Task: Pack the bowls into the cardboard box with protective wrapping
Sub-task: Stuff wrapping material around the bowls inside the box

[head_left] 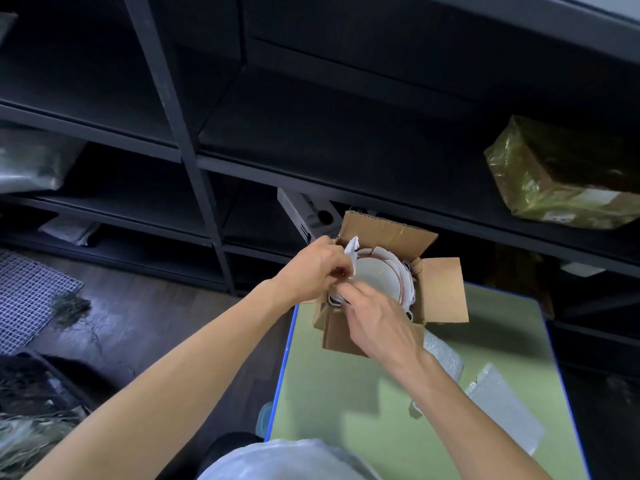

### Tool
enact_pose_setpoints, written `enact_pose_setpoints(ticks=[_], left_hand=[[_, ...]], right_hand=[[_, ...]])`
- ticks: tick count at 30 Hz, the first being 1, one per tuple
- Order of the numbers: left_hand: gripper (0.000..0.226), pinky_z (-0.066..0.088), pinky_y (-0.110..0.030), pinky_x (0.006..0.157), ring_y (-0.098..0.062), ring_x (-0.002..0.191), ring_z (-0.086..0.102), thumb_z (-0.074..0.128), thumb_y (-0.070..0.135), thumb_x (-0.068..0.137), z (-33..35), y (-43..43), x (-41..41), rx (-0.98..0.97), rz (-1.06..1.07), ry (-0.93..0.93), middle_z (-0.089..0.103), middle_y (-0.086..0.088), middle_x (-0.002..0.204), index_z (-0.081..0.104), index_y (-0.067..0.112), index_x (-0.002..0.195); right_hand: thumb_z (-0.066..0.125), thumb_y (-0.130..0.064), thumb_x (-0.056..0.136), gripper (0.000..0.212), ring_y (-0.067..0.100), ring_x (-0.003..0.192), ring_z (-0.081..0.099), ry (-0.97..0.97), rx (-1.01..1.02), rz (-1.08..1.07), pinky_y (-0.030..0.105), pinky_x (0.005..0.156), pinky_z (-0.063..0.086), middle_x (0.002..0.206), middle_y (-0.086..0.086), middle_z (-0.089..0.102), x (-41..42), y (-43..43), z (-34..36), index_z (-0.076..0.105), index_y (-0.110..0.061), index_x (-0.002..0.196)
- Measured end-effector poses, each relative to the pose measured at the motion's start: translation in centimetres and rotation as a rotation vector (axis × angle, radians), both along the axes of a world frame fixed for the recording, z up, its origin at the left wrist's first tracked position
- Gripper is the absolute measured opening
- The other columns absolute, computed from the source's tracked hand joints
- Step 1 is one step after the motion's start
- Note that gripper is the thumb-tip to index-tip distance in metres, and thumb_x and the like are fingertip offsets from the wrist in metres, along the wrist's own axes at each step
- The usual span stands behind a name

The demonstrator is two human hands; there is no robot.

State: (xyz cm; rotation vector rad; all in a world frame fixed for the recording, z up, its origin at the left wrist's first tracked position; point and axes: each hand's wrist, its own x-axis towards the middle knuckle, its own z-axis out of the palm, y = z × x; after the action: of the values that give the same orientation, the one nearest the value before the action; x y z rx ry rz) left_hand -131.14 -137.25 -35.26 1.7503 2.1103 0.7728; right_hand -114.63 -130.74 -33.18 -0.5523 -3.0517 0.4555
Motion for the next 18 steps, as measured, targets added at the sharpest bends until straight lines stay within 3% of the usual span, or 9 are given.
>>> enact_pose_setpoints(ticks=[4,10,14,18], left_hand=[[0.01,0.04,-0.025,0.078,-0.014,0.087,0.042,0.068,0.011,0.087,-0.3,-0.2,0.1,0.026,-0.003,0.001,0.055,0.011,0.079,0.075,0.016,0.091],[0.012,0.041,-0.025,0.083,-0.017,0.094,0.046,0.067,0.009,0.087,-0.6,-0.1,0.2,0.012,0.016,-0.023,0.066,0.005,0.088,0.075,0.016,0.092],[0.011,0.034,-0.017,0.082,-0.017,0.093,0.047,0.068,0.007,0.086,-0.6,-0.2,0.4,0.041,0.038,-0.047,0.066,0.003,0.085,0.075,0.015,0.088],[0.009,0.029,-0.015,0.081,-0.017,0.092,0.047,0.069,0.006,0.086,-0.6,-0.4,0.4,0.069,0.036,-0.043,0.066,0.001,0.087,0.074,0.013,0.089]], right_hand=[[0.047,-0.017,0.096,0.025,0.031,0.096,0.061,-0.022,-0.07,0.069,0.044,0.073,0.05,0.112,-0.001,0.064,0.2,0.6,0.3,0.064,-0.022,0.115],[0.044,-0.024,0.099,0.027,0.029,0.096,0.061,-0.142,0.039,0.14,0.041,0.074,0.046,0.108,0.002,0.063,-0.6,0.8,-0.3,0.068,-0.014,0.101],[0.039,-0.026,0.101,0.031,0.024,0.104,0.052,-0.198,0.015,0.148,0.039,0.08,0.046,0.119,-0.005,0.06,-1.1,0.6,-0.4,0.068,-0.018,0.109],[0.041,-0.02,0.097,0.027,0.029,0.094,0.055,-0.221,0.038,0.148,0.045,0.075,0.049,0.102,0.005,0.062,-0.9,0.9,0.4,0.065,-0.012,0.092]])
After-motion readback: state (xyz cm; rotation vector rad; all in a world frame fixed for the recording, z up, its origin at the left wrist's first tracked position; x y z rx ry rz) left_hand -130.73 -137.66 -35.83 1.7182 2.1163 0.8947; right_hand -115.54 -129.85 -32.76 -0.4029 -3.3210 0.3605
